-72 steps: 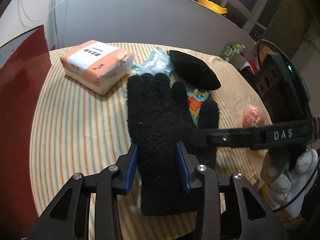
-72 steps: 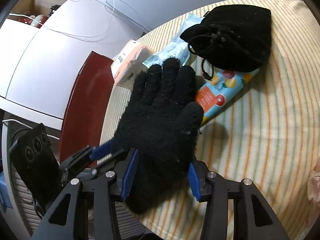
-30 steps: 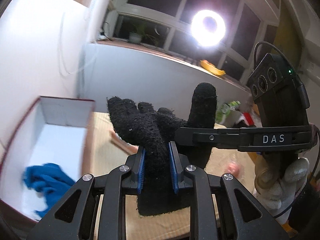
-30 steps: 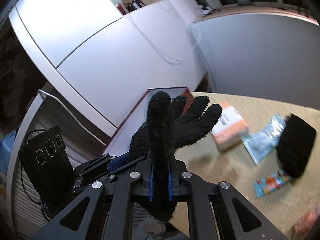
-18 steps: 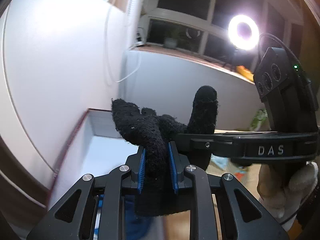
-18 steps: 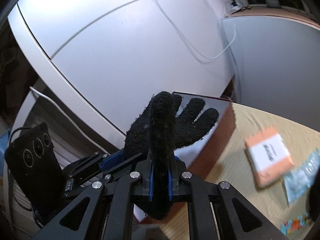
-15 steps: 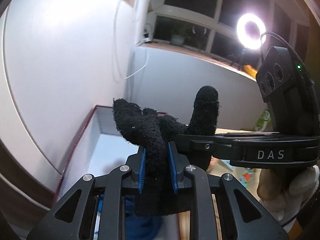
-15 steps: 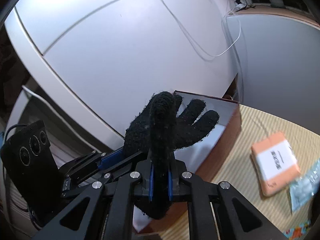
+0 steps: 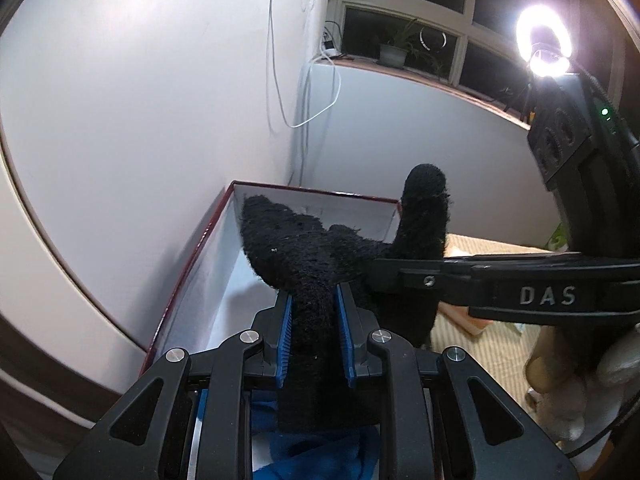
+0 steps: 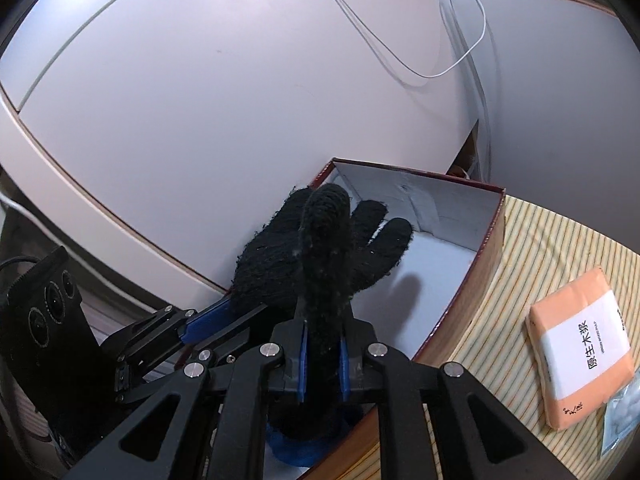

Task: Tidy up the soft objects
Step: 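Lower the glove onto the towel in the box and open both grippers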

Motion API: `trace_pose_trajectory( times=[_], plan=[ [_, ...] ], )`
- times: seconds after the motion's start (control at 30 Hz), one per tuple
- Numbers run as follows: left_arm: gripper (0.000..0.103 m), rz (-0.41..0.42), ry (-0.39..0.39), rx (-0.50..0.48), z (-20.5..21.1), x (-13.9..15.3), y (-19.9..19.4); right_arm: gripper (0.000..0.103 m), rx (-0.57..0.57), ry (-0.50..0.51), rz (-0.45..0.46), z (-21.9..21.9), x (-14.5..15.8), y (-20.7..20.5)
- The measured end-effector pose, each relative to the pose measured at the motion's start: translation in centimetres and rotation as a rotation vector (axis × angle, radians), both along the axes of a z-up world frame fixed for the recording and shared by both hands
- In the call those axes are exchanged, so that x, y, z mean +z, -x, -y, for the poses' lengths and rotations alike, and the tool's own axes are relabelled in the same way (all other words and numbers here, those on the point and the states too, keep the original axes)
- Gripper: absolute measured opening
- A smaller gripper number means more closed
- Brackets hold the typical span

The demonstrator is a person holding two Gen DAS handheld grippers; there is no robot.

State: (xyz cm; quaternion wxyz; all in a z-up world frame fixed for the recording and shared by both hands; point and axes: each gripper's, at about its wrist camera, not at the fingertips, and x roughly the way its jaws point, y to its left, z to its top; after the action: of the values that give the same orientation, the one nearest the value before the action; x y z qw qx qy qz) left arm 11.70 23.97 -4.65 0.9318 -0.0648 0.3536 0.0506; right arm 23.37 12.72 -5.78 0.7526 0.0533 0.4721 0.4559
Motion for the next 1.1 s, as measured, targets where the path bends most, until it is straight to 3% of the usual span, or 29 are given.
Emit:
trace_pose_trajectory(
  times=[0.03, 0.1, 0.13, 0.17, 0.2, 0.27, 0.77, 1.1],
  plan=[
    [0.019, -0.005, -0.007, 0.009, -0.1, 0.0, -0.3, 0.014, -0.004, 0.005, -0.001, 0.0, -0.1, -0.1],
    [0.019, -0.011, -0.022, 0.030, -0.1, -0.2, -0.4, 0.037, -0.019, 0.016, 0.005, 0.3, 0.0, 0.0],
    [0.020, -0.012, -0.026, 0.039, -0.1, -0.2, -0.7, 0.043, -0.028, 0.019, 0.013, 0.5, 0.1, 0.1],
    [0.028, -0.015, -0.025, 0.047, -0.2, -0.2, -0.7, 0.054, -0.037, 0.020, 0.023, 0.7, 0.2, 0.1],
    [0.034, -0.015, -0.022, 0.050, -0.3, -0.1, -0.5, 0.058, -0.050, 0.018, 0.038, 1.1, 0.4, 0.2],
    [0.049, -0.008, -0.025, 0.061, -0.4, -0.1, -0.3, 0.058, -0.059, 0.016, 0.050, 1.6, 0.7, 0.2],
    [0.049, 0.042, -0.034, 0.025, 2.5, 1.2, 1.8, 0.062, -0.128, 0.079, 0.180, 7.7, 1.7, 1.8],
    [0.049, 0.137, -0.070, -0.069, 8.6, 3.4, 4.3, 0.062, -0.276, 0.030, 0.189, 17.6, 1.8, 3.3]
  ],
)
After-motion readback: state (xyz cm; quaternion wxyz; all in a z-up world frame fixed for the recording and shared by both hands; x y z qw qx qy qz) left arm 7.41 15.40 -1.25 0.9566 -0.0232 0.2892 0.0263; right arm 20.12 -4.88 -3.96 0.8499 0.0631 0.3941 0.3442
